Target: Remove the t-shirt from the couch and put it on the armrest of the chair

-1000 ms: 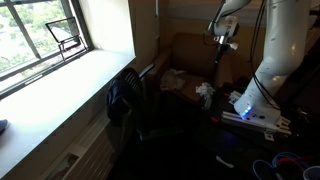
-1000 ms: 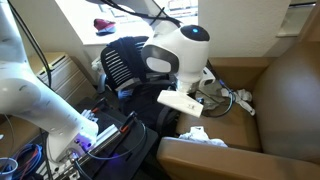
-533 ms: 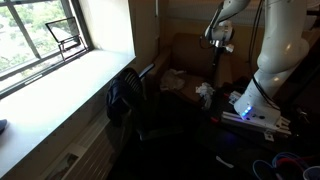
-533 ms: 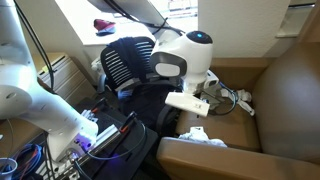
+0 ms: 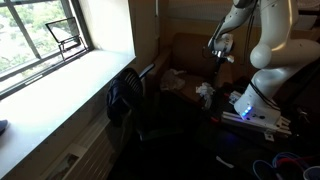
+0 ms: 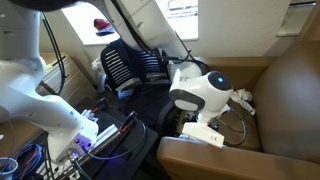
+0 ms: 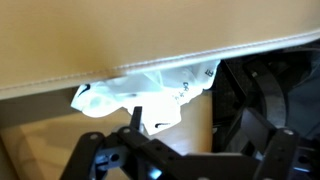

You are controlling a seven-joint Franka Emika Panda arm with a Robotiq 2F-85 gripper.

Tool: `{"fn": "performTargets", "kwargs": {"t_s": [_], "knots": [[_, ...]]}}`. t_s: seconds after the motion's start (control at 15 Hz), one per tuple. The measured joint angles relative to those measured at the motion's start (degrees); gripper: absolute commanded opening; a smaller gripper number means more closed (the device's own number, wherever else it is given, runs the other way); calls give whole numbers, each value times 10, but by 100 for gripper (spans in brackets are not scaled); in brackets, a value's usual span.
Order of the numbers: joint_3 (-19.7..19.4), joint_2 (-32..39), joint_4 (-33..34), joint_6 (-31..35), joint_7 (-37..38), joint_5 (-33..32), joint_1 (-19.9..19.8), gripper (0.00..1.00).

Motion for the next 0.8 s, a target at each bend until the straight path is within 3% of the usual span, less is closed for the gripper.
{"fn": "performTargets", "kwargs": {"t_s": [0.2,0.47,0.8], "knots": [[27,111,91,0,1,-83,-19,100],[45,233,181,2,21,-168,6,100],[46,225,183,2,24,-168,-3,100]]}}
